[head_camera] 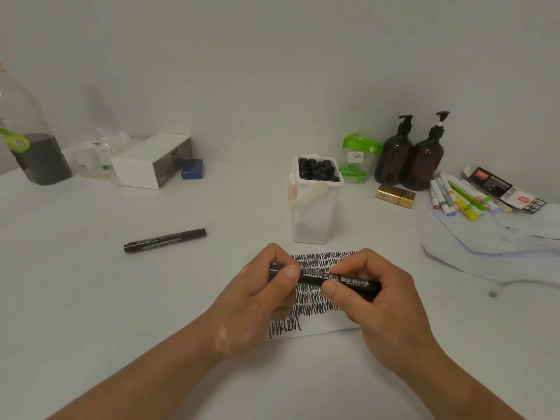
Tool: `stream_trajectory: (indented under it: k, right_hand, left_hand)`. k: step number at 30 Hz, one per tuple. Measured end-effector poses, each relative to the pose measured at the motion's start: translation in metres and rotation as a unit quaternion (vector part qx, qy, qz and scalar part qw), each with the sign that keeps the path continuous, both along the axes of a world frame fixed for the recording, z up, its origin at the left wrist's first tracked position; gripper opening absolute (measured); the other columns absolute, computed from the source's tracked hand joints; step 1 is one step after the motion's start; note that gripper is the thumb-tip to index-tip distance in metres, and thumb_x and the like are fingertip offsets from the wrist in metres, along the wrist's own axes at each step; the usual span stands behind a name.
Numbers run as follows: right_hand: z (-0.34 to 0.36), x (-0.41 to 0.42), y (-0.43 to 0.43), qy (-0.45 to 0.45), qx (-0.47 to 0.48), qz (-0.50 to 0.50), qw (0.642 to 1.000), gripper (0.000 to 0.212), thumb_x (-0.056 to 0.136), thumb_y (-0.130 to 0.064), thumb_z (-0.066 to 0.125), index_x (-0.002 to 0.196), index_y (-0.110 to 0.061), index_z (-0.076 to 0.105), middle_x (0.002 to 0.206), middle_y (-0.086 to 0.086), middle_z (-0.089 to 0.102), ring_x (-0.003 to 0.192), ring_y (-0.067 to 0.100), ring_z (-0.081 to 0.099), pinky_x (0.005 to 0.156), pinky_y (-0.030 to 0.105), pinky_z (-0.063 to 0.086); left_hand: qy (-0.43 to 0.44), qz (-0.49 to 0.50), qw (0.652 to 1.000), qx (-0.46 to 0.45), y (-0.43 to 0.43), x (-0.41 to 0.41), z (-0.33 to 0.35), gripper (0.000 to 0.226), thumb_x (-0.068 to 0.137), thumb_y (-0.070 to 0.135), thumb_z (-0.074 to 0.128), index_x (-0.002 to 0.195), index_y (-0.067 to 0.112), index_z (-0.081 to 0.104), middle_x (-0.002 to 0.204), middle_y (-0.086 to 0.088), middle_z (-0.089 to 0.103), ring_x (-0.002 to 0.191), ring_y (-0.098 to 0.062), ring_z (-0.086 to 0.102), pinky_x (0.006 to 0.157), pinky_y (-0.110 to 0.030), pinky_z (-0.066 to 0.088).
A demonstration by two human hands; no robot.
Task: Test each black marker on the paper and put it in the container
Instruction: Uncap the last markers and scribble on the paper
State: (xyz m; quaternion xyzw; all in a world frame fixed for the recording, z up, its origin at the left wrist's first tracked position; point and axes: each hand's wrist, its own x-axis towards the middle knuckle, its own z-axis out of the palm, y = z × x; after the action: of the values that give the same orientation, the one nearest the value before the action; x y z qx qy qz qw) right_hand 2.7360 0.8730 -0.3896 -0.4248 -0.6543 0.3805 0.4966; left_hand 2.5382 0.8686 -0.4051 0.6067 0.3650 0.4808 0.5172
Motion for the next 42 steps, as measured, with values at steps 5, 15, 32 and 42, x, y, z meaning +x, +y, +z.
stream_trajectory:
  k: [5,15,32,42]
  right_hand:
    - [0.002,-0.001,0.000,0.020,-0.016,-0.007,1.000,0.014,0.070,-0.023,0.080,0.075,-0.025,0.068,0.051,-0.011,0.060,0.043,0.003,0.051,0.047,0.010,0.038]
    - [0.003,0.001,0.003,0.007,-0.056,0.024,0.998,0.013,0.072,-0.030,0.077,0.079,-0.027,0.067,0.057,-0.009,0.062,0.047,0.004,0.050,0.050,0.016,0.039]
    - [0.003,-0.006,0.000,0.052,-0.032,0.037,0.997,0.017,0.073,-0.036,0.078,0.089,-0.031,0.077,0.078,0.000,0.074,0.070,0.011,0.068,0.066,0.024,0.053]
    - [-0.001,0.003,0.006,0.072,-0.035,0.035,0.996,0.013,0.073,-0.025,0.080,0.085,-0.024,0.078,0.068,-0.002,0.071,0.059,0.008,0.061,0.058,0.018,0.048]
  left_hand:
    - [-0.015,-0.002,1.000,-0.018,-0.004,0.005,0.000,0.020,0.096,0.032,0.048,0.085,0.016,0.047,0.061,0.007,0.036,0.055,-0.015,0.029,0.054,-0.027,0.032]
    - [0.094,0.004,0.995,0.020,0.000,-0.005,-0.001,0.019,0.087,0.045,0.056,0.095,0.028,0.051,0.066,0.006,0.051,0.065,-0.016,0.047,0.065,-0.027,0.042]
    - [0.047,0.085,0.991,0.097,-0.001,-0.002,0.009,0.020,0.081,0.029,0.077,0.100,0.027,0.077,0.089,0.004,0.076,0.075,-0.012,0.070,0.069,-0.019,0.053]
    - [0.256,0.088,0.948,0.166,0.003,-0.002,-0.002,0.023,0.083,0.035,0.075,0.103,0.045,0.073,0.095,0.017,0.072,0.088,-0.012,0.069,0.076,-0.025,0.055]
